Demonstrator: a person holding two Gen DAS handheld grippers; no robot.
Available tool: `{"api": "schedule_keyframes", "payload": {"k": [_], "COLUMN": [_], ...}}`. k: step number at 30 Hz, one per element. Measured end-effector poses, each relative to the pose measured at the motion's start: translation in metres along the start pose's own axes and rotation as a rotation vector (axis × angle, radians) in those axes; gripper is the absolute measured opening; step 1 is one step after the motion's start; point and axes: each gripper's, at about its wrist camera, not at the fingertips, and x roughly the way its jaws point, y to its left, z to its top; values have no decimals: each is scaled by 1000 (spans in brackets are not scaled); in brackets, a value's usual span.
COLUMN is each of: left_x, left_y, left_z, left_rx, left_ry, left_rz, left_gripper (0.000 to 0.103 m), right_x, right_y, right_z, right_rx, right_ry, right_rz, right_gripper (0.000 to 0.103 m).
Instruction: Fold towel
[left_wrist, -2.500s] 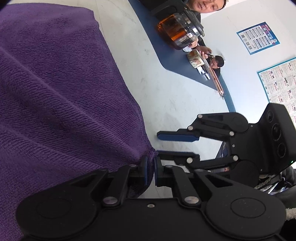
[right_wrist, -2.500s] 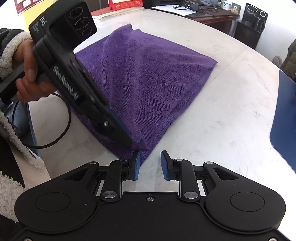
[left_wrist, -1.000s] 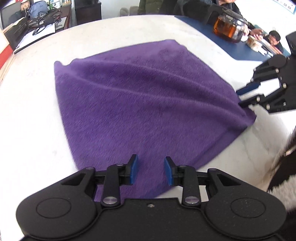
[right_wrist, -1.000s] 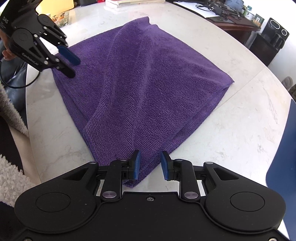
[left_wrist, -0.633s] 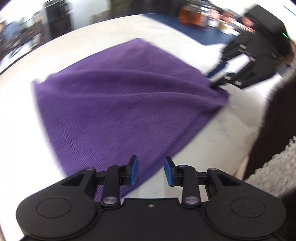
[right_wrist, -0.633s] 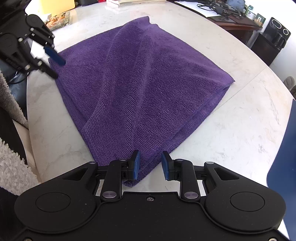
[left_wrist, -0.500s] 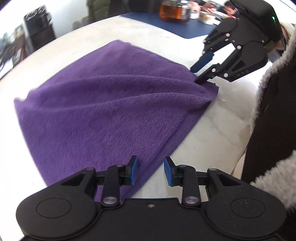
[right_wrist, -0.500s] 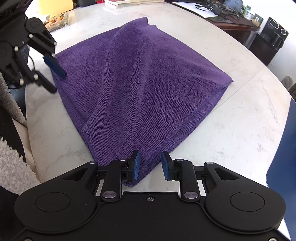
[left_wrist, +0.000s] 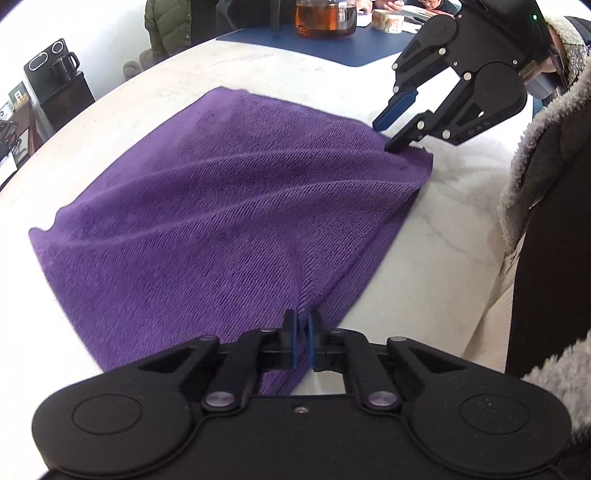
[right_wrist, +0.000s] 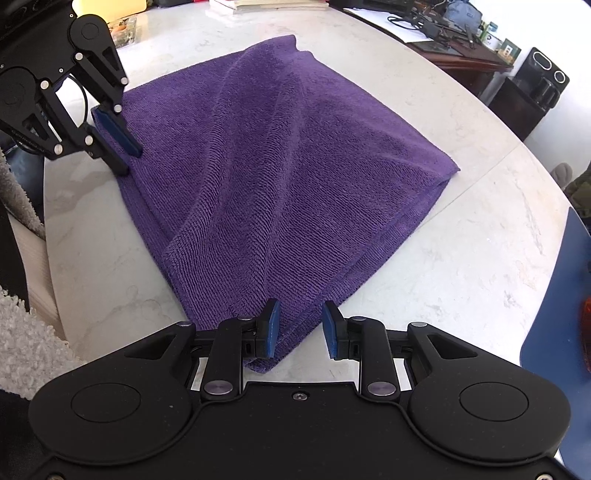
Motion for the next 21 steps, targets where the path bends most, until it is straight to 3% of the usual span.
{"api": "schedule_keyframes", "payload": {"k": [8,13,21], "left_x": [-14,-22,-12], "left_y": [2,1,-14], "left_z": [-21,-18,1], "left_rx": [-20,-35,79], "left_ry": [31,-38,-50], "left_rz": [4,25,15], "left_gripper": [3,5,17], "right_x": [-1,-1,0], "right_y": [1,0,0], "right_z": [-1,0,4], "right_rx": [-7,-5,-9], "right_ry": [5,8,12], "right_rz": [-6,-6,-10], "right_gripper": [25,25,25]}}
